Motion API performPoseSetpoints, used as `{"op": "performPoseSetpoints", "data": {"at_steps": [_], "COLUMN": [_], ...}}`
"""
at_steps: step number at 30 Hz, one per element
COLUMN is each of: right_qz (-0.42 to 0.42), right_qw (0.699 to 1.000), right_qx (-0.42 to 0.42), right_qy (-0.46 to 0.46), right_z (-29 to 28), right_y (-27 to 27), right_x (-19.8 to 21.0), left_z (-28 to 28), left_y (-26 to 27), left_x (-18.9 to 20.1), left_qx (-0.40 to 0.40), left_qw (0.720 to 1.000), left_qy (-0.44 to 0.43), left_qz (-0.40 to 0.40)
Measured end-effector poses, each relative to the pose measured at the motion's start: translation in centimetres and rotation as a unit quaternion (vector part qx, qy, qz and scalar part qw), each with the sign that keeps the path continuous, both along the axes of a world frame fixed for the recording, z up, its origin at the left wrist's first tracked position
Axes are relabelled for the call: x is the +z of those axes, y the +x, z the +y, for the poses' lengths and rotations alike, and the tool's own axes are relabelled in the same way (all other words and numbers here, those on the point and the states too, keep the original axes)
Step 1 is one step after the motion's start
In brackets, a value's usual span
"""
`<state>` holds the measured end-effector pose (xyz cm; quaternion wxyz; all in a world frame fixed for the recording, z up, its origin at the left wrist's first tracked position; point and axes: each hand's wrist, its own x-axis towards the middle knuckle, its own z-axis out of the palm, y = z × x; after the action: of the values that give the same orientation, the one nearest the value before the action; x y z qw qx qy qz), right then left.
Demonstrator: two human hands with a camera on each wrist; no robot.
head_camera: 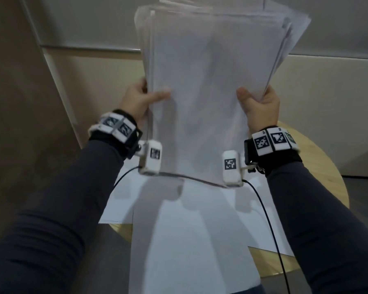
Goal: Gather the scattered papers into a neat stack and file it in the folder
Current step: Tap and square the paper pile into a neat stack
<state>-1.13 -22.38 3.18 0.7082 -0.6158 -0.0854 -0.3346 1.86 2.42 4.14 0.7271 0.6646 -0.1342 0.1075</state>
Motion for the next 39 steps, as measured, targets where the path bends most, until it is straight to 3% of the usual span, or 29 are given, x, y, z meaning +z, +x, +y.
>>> {"op": "performPoseSetpoints", "data": {"at_steps": [2,6,8,12,15,17,18,19,21,22,23,25,28,29,31,34,36,39], "right_qz": [0.000,-0.002,0.006,0.095,0.150,0.251,0.318,0.396,0.520,0.548,0.576,0.603,0.599,0.601,0.597,0.583,0.576,0.584], "right_qw": [1.000,1.000,1.000,0.994,0.981,0.953,0.924,0.866,0.673,0.609,0.584,0.582,0.641,0.639,0.604,0.585,0.608,0.672], "right_qx": [0.004,0.000,-0.002,-0.003,0.004,-0.010,-0.028,-0.053,-0.088,-0.088,-0.071,-0.065,-0.061,-0.048,-0.035,-0.045,-0.037,0.000], "right_qy": [0.003,0.015,0.025,-0.055,-0.120,-0.168,-0.209,-0.299,-0.518,-0.566,-0.567,-0.542,-0.476,-0.477,-0.528,-0.562,-0.546,-0.456], "right_z": [0.2,0.7,0.6,0.3,0.2,-1.5,-3.1,-4.8,-7.8,-8.8,-9.0,-8.8,-7.6,-7.1,-5.7,-4.0,-3.5,-2.8], "right_y": [-0.1,-0.2,-0.4,-0.3,-0.3,-0.5,-0.6,-1.2,-3.3,-4.3,-5.4,-6.8,-7.0,-6.9,-7.0,-6.6,-5.9,-4.6], "right_x": [0.0,-0.1,-0.5,-2.2,-1.8,-1.0,-1.1,-1.3,-3.2,-4.5,-5.3,-6.1,-5.4,-5.3,-5.2,-5.9,-6.4,-6.9], "left_z": [-0.2,-0.7,-0.7,-1.3,-1.8,-1.1,-0.1,1.3,4.3,6.0,7.5,9.7,9.7,9.1,7.9,6.5,5.9,5.9], "left_y": [-0.3,-0.7,-0.9,-1.6,-2.0,-2.3,-2.3,-2.1,-2.2,-2.1,-2.5,-3.5,-5.8,-6.5,-7.5,-7.4,-7.0,-5.6], "left_x": [-1.9,-2.9,-4.3,-7.3,-6.2,-5.0,-4.7,-4.7,-5.4,-6.3,-7.2,-9.3,-10.7,-10.9,-10.9,-10.9,-10.8,-11.7], "left_qx": [0.003,0.077,0.067,0.023,0.061,0.087,0.095,0.099,0.097,0.093,0.090,0.083,0.070,0.073,0.083,0.076,0.082,0.086], "left_qw": [0.999,0.997,0.997,0.997,0.995,0.992,0.990,0.988,0.977,0.967,0.952,0.918,0.871,0.862,0.844,0.840,0.844,0.844], "left_qy": [0.040,-0.007,-0.016,0.027,0.048,0.050,0.045,0.041,0.048,0.043,0.037,0.050,0.103,0.121,0.150,0.174,0.180,0.197], "left_qz": [0.025,0.018,0.035,0.071,0.060,0.077,0.093,0.115,0.184,0.234,0.290,0.384,0.475,0.486,0.508,0.508,0.499,0.492]}}
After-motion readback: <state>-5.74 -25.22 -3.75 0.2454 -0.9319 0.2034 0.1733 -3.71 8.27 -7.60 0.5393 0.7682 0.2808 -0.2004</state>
